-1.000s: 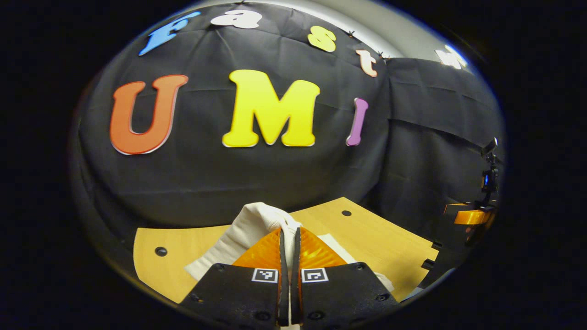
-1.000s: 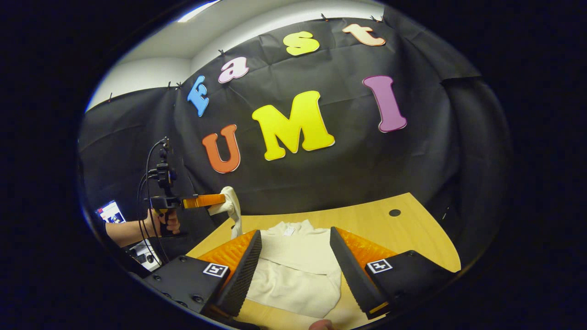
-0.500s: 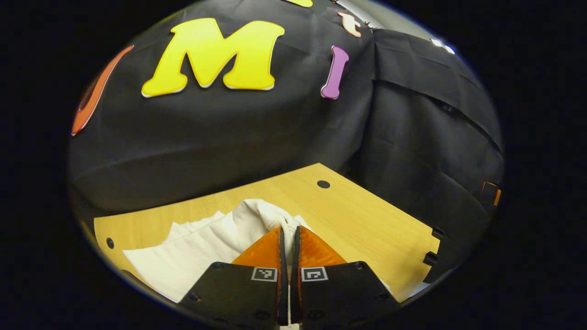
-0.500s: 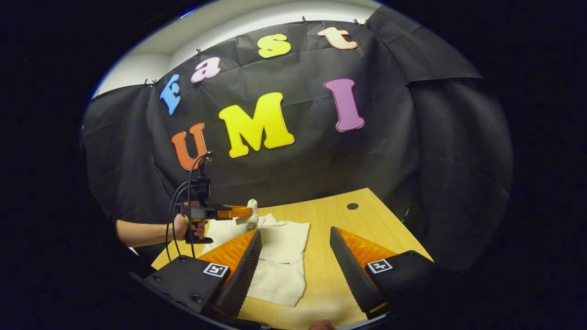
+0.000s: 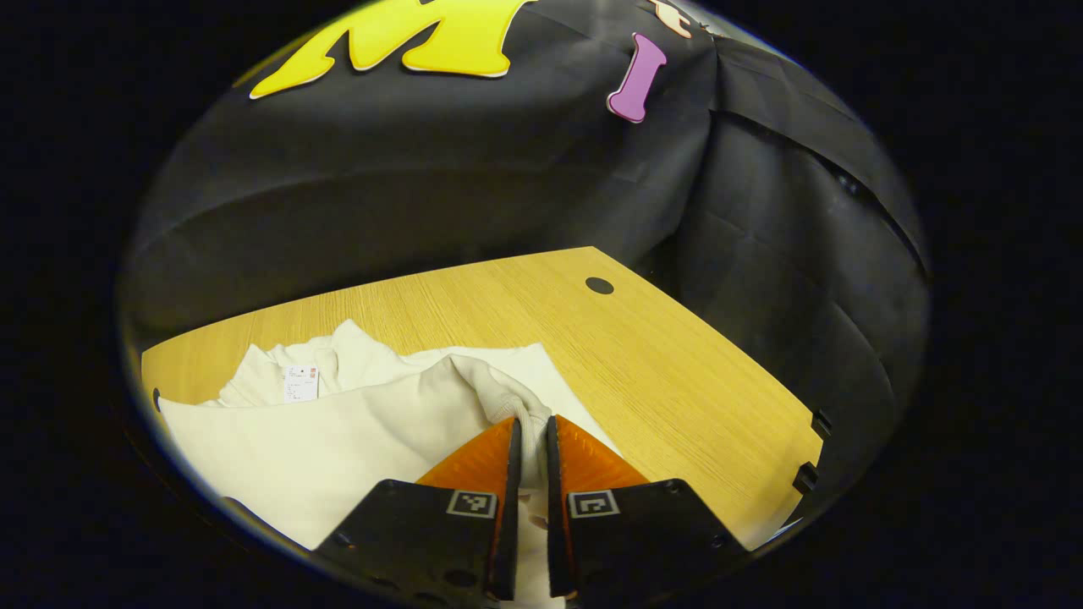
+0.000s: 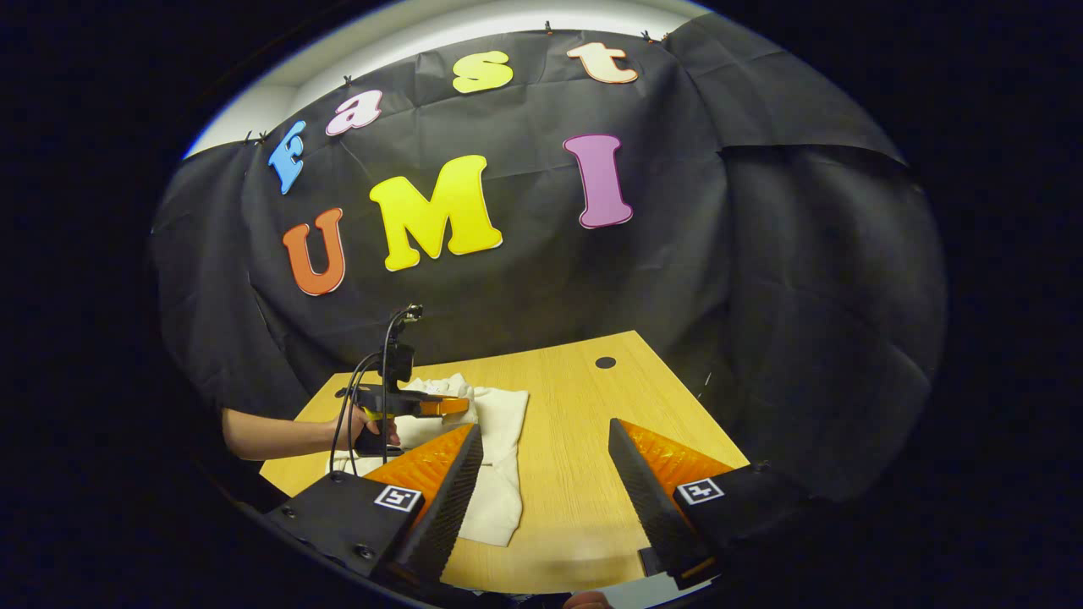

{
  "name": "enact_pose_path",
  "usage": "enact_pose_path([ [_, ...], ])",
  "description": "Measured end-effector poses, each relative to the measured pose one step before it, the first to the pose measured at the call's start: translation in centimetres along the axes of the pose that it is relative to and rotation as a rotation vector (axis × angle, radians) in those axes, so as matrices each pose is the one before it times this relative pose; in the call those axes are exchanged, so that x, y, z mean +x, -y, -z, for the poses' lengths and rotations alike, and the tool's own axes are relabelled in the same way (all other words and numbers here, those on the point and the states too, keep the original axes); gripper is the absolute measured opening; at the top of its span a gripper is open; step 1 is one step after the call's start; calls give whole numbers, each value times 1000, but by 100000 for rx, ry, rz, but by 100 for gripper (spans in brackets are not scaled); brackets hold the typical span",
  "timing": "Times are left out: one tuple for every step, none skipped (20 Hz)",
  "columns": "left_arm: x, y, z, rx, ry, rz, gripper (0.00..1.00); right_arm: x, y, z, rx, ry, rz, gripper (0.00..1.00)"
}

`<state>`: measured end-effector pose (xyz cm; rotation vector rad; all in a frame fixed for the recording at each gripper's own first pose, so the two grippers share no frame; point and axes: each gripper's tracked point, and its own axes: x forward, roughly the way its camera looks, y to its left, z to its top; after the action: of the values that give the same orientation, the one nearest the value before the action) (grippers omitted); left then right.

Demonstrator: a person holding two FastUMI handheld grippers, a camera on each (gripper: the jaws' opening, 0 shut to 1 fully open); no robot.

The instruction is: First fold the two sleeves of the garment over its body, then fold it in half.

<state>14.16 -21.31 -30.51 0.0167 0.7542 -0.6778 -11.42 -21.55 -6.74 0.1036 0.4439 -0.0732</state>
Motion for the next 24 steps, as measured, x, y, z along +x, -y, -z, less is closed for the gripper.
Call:
enact_pose_path([
  [158, -44, -147, 12, 1159, -571, 22, -176, -130, -58, -582, -267, -312, 93],
  [-174, -7, -345, 125, 1957, -899, 18, 13, -130, -224, -509, 106, -190, 93],
  [-83, -275, 10, 66, 1106, -1575, 24, 284, -5, -194, -1497, -72, 898, 93],
  [-395, -370, -135, -23, 1088, -2370, 52, 255, -324, -191, -3230, 548, -104, 93],
  [-641, -432, -71, -370, 1172, -2073, 60, 63, -747, -370, -2607, 917, -1551, 93],
  [-696, -474, 31, -898, 910, -1947, 84, 116, -823, -339, -1432, 392, -2234, 93],
  [-797, -470, 149, -1324, 574, -2208, 77, 383, -569, -305, -475, 351, -1674, 94],
  [-1326, -608, -140, -1646, 1409, -2231, 86, 454, -752, -288, 384, 508, -2530, 94],
  [-1236, -844, -245, -1389, 1987, -3330, 90, 559, -785, -154, 238, 386, -1936, 96],
  [-1603, -877, -367, -1539, 2455, -3124, 96, 583, -578, -57, -42, 71, -1554, 96],
  [-1499, -1021, -525, -785, 2470, -4105, 99, 2532, 2, -326, 271, 69, -1893, 96],
  [-1803, -1194, -508, -209, 2797, -4471, 99, 638, -605, 84, 168, -354, -1264, 96],
  [-1560, -1423, -488, -318, 3003, -4697, 99, 629, -511, 390, 26, -680, -1192, 96],
  [-1525, -1117, -550, -480, 3113, -4230, 99, 672, -593, 261, 272, -663, -1289, 96],
  [-1535, -1031, -635, -629, 3190, -4164, 99, 747, -557, 331, 388, -1387, -1143, 96],
  [-1714, -1154, -782, 260, 2798, -3776, 99, 860, -711, 395, 1118, -1754, -1450, 96],
  [-1205, -593, -370, 769, 1746, -3188, 99, 912, -610, 409, 843, -1789, -858, 97],
  [-1526, -869, -232, 439, 1371, -2367, 98, 720, -621, 304, 677, -1030, -971, 97],
  [-1209, -734, 316, -204, -172, -1230, 98, 500, -664, 248, -158, -851, -925, 94],
  [-1119, -682, 396, -397, -427, -1093, 98, 613, -401, 358, -1129, -1293, -68, 94],
  [-1055, -757, 468, -984, -979, -1579, 98, 608, -402, 587, -1274, -1391, -547, 97],
  [-934, -581, 504, -1242, -1030, -332, 98, 458, -326, 659, -1367, -2071, -475, 97],
  [-964, -474, 927, -1056, -1522, -372, 98, 315, -202, 467, -1306, -1661, 7, 97],
  [-706, -660, 743, -700, -1165, -802, 100, 337, -19, 458, -843, -1485, 316, 97],
])
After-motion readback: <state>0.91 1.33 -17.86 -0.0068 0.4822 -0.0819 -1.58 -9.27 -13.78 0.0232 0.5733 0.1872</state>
